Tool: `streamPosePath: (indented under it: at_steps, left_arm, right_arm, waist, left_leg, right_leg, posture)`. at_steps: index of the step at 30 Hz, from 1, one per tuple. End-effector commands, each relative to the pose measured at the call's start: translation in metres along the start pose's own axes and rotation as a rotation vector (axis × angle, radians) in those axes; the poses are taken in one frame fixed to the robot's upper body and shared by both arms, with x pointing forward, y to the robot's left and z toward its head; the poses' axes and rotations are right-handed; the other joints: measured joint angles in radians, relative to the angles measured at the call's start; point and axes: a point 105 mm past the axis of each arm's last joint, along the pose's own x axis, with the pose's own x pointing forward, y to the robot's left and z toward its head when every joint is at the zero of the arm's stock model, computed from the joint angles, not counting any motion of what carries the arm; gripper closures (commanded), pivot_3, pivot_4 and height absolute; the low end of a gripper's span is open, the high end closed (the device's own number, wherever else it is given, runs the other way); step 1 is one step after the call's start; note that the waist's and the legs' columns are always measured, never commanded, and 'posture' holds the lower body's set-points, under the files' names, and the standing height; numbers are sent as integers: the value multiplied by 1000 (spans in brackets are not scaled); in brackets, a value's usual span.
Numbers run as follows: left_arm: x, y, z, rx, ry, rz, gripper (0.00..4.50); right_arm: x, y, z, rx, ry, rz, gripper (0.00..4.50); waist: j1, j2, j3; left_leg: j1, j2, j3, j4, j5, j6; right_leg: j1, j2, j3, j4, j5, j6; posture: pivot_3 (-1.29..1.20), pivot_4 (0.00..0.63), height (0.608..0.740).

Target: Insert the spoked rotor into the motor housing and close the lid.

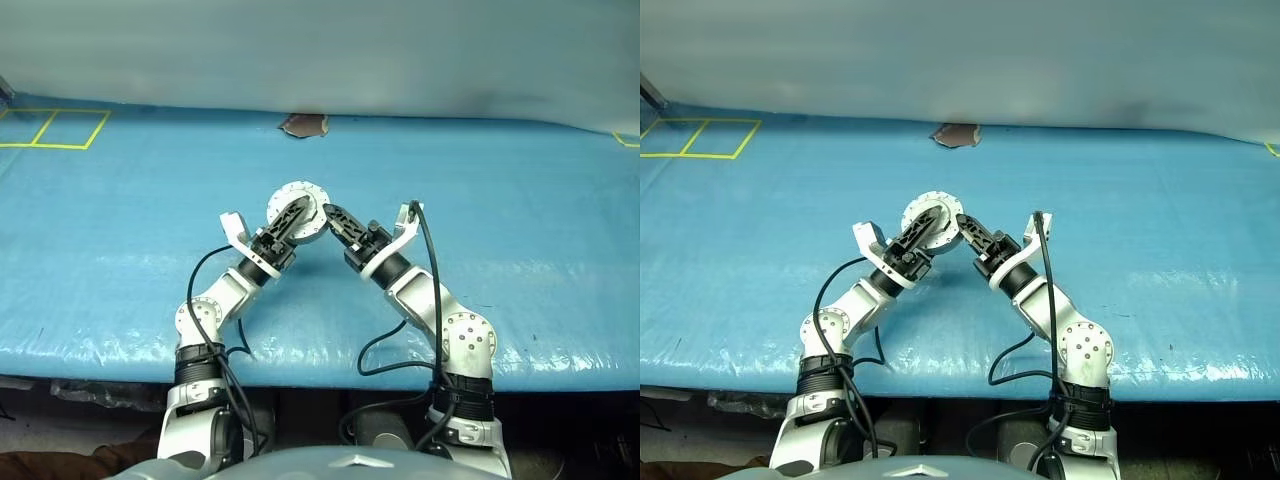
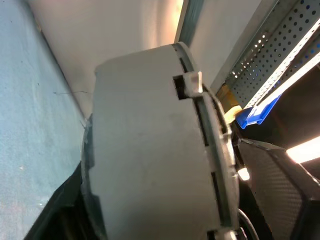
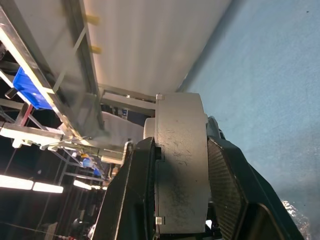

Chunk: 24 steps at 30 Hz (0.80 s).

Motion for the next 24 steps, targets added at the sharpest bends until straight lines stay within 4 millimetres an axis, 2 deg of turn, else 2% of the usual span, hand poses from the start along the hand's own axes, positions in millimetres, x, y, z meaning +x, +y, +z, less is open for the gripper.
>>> streamPosePath:
  at_steps: [1,11,15,17,20,24]
  left_arm:
    - [3,-7,0,9,-4,-38,1935]
    - [2,-1,0,-23,-12,-3,1935]
    - [1,1,4,-14,-37,9,1935]
    - [0,2,7,-5,-54,21,1935]
    - [-2,4,16,10,-99,37,1935]
    - [-12,13,55,113,-317,153,1935]
  right_arm:
    - [1,26,6,-19,-37,105,3297]
    - [-1,21,12,-48,-75,98,3297]
    - [-2,28,11,-73,-82,132,2001]
    - [-1,28,17,-109,-131,113,1369]
    - [-1,20,29,-165,-209,39,1369]
    - [-6,5,41,-195,-270,-52,1369]
  waist:
    - [2,0,0]
    - [3,0,0]
    - [3,0,0]
    - [2,0,0]
    - [2,0,0]
    - [5,0,0]
  left_leg:
    - [0,0,0,0,0,0]
    - [0,0,0,1,0,0]
    - [0,0,0,1,0,0]
    - [0,0,0,1,0,0]
    - [0,0,0,1,0,0]
    - [0,0,0,2,0,0]
  right_leg:
    - [0,0,0,0,0,0]
    - [0,0,0,0,0,0]
    - [1,0,0,0,0,0]
    - [0,0,0,0,0,0]
    - [1,0,0,0,0,0]
    - [1,0,0,0,0,0]
  posture:
    - [0,150,740]
    - [0,150,740]
    - [0,150,740]
    - [0,150,740]
    - [0,150,740]
    - [0,150,740]
